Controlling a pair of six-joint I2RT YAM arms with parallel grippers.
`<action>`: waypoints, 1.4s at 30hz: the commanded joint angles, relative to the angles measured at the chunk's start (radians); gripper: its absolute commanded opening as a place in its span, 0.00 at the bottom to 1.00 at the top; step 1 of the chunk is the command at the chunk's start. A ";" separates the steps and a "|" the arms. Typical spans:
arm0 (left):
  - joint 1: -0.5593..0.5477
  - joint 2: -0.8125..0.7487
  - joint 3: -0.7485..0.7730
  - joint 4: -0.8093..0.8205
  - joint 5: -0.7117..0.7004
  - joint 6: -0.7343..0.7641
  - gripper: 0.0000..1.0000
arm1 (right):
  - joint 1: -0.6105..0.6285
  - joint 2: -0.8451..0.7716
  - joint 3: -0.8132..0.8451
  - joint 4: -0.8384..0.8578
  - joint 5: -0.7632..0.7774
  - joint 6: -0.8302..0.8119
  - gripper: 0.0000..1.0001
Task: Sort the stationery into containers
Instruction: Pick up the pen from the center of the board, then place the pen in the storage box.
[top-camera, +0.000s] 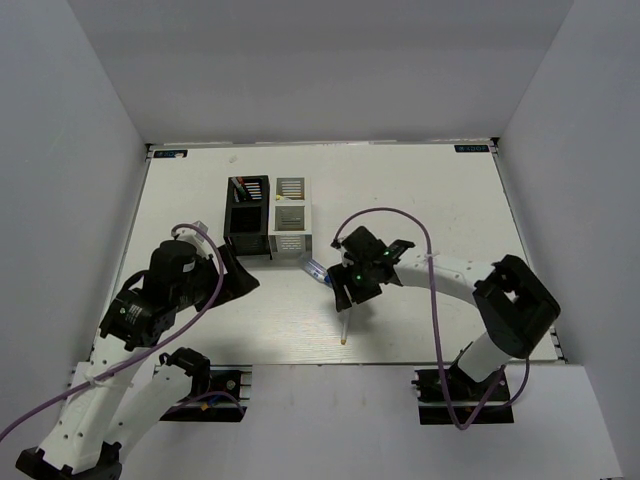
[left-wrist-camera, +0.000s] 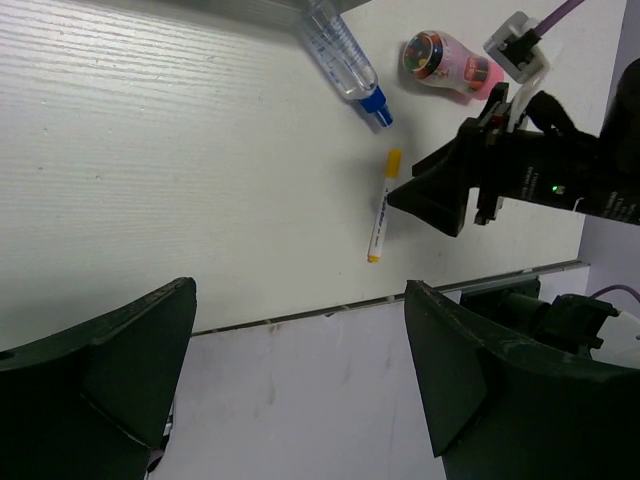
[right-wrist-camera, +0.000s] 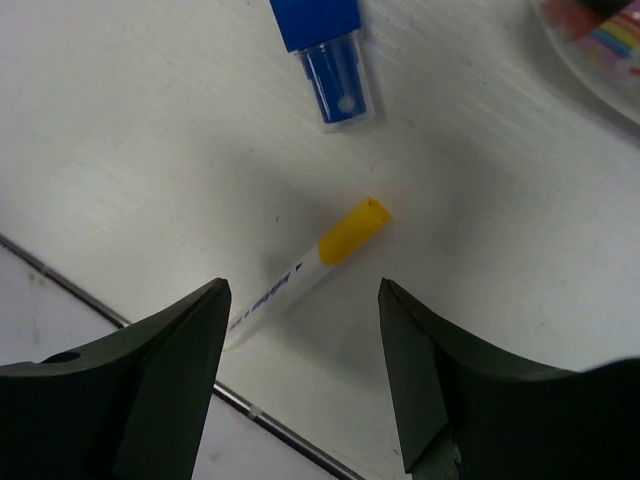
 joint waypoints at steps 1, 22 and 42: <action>-0.004 -0.001 -0.005 -0.016 -0.028 -0.019 0.94 | 0.041 0.045 0.052 0.018 0.153 0.102 0.67; -0.004 -0.050 -0.077 0.060 -0.019 -0.038 0.96 | 0.081 -0.004 -0.018 0.042 0.231 0.000 0.00; -0.004 -0.073 -0.183 0.180 0.062 -0.045 0.96 | 0.010 -0.231 0.438 0.232 0.001 -0.389 0.00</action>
